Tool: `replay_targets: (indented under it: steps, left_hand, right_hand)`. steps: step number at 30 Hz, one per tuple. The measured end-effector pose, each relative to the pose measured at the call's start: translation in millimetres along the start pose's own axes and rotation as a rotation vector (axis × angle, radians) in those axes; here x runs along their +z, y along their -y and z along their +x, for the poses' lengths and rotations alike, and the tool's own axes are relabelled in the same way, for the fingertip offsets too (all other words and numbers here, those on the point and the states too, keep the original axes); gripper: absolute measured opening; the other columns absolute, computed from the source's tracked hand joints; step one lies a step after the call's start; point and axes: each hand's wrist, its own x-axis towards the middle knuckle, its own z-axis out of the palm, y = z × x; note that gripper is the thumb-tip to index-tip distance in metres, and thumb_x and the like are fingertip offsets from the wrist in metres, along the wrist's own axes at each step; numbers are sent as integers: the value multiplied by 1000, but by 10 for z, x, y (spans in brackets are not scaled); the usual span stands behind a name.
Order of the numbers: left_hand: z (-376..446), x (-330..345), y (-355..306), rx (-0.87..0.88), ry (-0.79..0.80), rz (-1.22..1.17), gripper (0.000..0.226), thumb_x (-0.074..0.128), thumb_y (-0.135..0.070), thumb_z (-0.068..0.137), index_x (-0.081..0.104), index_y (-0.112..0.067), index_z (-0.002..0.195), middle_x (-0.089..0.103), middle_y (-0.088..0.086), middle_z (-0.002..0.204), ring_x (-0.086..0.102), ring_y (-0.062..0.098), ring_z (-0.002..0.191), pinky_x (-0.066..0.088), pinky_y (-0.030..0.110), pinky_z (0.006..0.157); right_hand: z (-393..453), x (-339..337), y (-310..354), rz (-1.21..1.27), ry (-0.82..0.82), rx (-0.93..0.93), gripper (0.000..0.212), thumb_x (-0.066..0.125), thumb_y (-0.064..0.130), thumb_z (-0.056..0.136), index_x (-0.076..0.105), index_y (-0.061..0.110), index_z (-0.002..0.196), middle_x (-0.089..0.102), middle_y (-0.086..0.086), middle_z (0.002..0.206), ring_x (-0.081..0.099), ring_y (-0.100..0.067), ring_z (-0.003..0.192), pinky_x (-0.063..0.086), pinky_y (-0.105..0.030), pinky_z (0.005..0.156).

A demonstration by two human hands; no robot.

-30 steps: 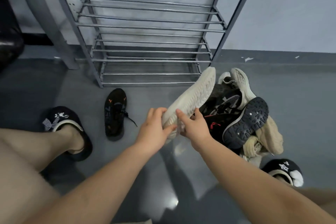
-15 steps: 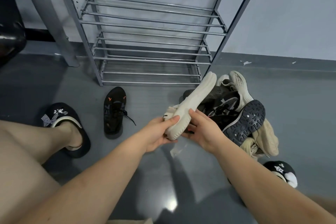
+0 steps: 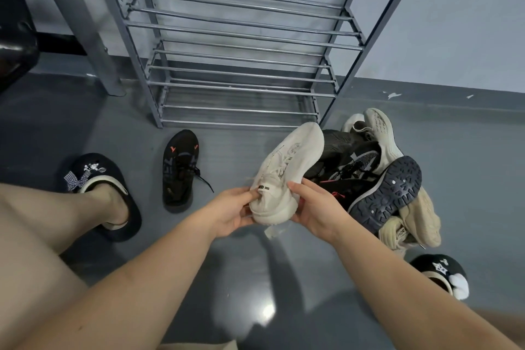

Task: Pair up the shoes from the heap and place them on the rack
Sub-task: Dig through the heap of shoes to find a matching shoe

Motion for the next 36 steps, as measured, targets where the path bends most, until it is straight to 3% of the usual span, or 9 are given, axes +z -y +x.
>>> replay_targets:
  steps: [3, 7, 10, 15, 18, 22, 26, 30, 36]
  left_hand:
    - [57, -43, 5, 19, -13, -41, 14, 49, -15, 96, 61, -9, 96, 67, 4, 85, 64, 15, 75, 58, 26, 60]
    - [154, -113, 28, 65, -22, -55, 15, 53, -19, 93, 63, -11, 102, 68, 6, 98, 64, 19, 89, 58, 29, 72]
    - [245, -202, 45, 67, -68, -52, 21, 54, -25, 94, 63, -12, 108, 68, 4, 102, 64, 21, 96, 53, 34, 85]
    - [454, -432, -17, 35, -210, -45, 19, 54, -32, 93, 65, -17, 98, 69, 1, 92, 65, 18, 87, 53, 36, 83]
    - [603, -697, -103, -11, -256, -20, 23, 55, -33, 93, 65, -15, 104, 70, 4, 99, 64, 21, 95, 51, 40, 94]
    - [768, -1056, -221, -60, -325, -39, 19, 55, -28, 93, 65, -14, 101, 69, 1, 88, 63, 14, 79, 52, 25, 62]
    - [943, -1317, -227, -86, -348, -64, 29, 53, -24, 95, 60, -11, 119, 67, 4, 93, 63, 16, 82, 50, 27, 68]
    - [1110, -1433, -159, -63, -392, -124, 24, 50, -21, 96, 61, -17, 117, 67, -2, 93, 63, 13, 82, 49, 26, 66]
    - [1285, -1539, -58, -67, -415, -85, 29, 49, -18, 97, 59, -18, 124, 66, 1, 115, 63, 17, 101, 50, 28, 83]
  right_hand:
    - [57, -4, -9, 0, -10, 3, 29, 53, 24, 95, 62, 19, 122, 69, -4, 115, 65, -21, 102, 50, -42, 96]
    - [172, -10, -64, -54, -28, 27, 28, 55, 30, 94, 62, 27, 121, 70, 3, 112, 66, -17, 100, 52, -41, 93]
    - [332, 45, -113, -111, -18, 53, 36, 59, 23, 93, 57, 28, 128, 69, 1, 116, 66, -17, 102, 55, -36, 82]
    - [700, 165, -175, -124, -2, 112, 44, 56, 15, 94, 50, 31, 134, 66, 1, 114, 66, -12, 90, 55, -26, 62]
    - [990, 275, -246, -216, 11, 141, 46, 56, 15, 95, 47, 31, 136, 62, 0, 114, 64, -13, 92, 55, -28, 71]
    - [1376, 467, -337, -258, 28, 216, 35, 53, 14, 96, 49, 32, 126, 60, 1, 107, 58, -7, 81, 48, -20, 71]
    - [1731, 617, -508, -278, -7, 259, 39, 53, 14, 96, 49, 23, 135, 61, -7, 114, 60, -16, 87, 50, -22, 72]
    - [2020, 660, -655, -305, -50, 233, 44, 56, 11, 95, 49, 17, 137, 60, -22, 127, 61, -35, 111, 52, -37, 86]
    - [2228, 633, -753, -355, -94, 265, 38, 55, 8, 95, 55, 14, 133, 68, -9, 115, 66, -25, 100, 55, -33, 86]
